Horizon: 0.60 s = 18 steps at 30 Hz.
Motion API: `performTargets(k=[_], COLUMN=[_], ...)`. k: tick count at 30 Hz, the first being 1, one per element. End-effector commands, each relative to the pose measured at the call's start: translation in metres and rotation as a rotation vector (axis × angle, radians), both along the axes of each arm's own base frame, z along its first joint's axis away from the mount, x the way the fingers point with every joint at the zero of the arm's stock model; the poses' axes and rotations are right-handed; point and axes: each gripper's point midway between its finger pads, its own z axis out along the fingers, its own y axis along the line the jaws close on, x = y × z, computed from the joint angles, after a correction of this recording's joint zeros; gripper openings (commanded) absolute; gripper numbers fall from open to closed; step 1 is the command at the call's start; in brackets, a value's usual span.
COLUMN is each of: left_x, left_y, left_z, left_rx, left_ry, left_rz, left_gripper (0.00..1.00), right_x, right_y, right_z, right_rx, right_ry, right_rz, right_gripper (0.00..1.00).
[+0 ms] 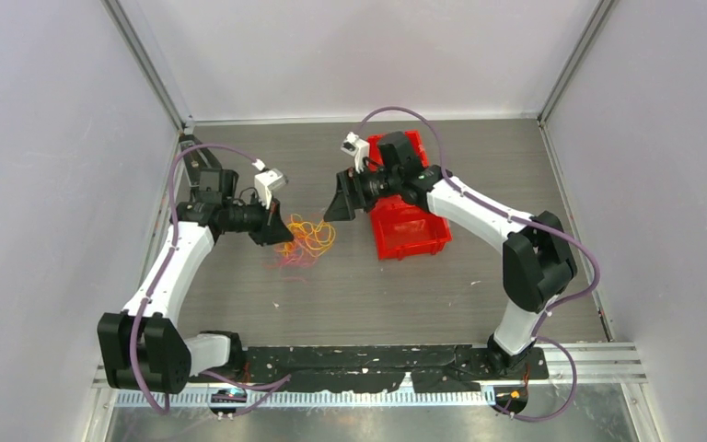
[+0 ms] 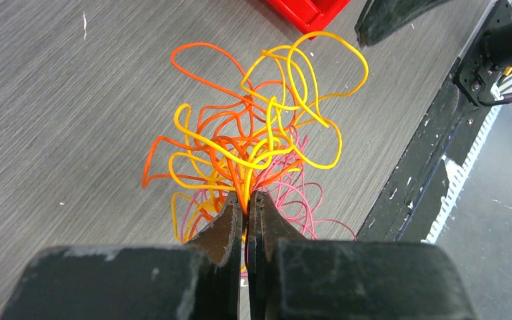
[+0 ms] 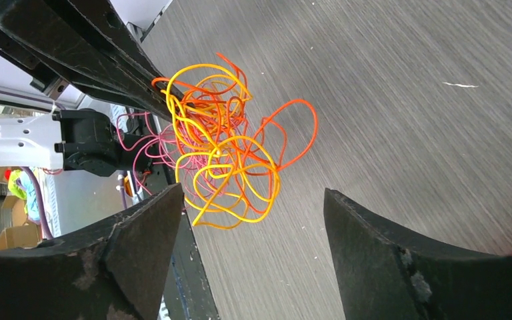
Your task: Untangle the cables
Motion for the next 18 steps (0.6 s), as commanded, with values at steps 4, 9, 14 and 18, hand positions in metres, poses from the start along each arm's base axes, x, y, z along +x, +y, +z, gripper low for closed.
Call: performTargets(k=[4,9,14,18], left_x=[0.009,0.010,0.011,0.007], left_y=[-0.003,0.002,0.019,0.041], left_z=[0.007,0.002,-0.010,-0.034], left_rx=[-0.025,0.012,0.092,0.208], left_ry=[-0.033,-0.013,0.031,0.094], left_rz=[-0.003,0.005,0.015,-0.005], left_gripper=[0.00,0.00,0.00,0.00], right_x=[-0.017,-0.018,-0.015,0.000], right_y=[0.022,0.018,0.003,-0.019], right_z=[-0.004,-0.017,0.005,0.058], right_rx=[-0.032,-0.104,-0.155,-0.160], right_ry=[-0.082,-0.107,-0.233,-0.458], right_rz=[0.029,0.021,0.038,-0.016], right_gripper=[0.67,0.19,0.06,0.05])
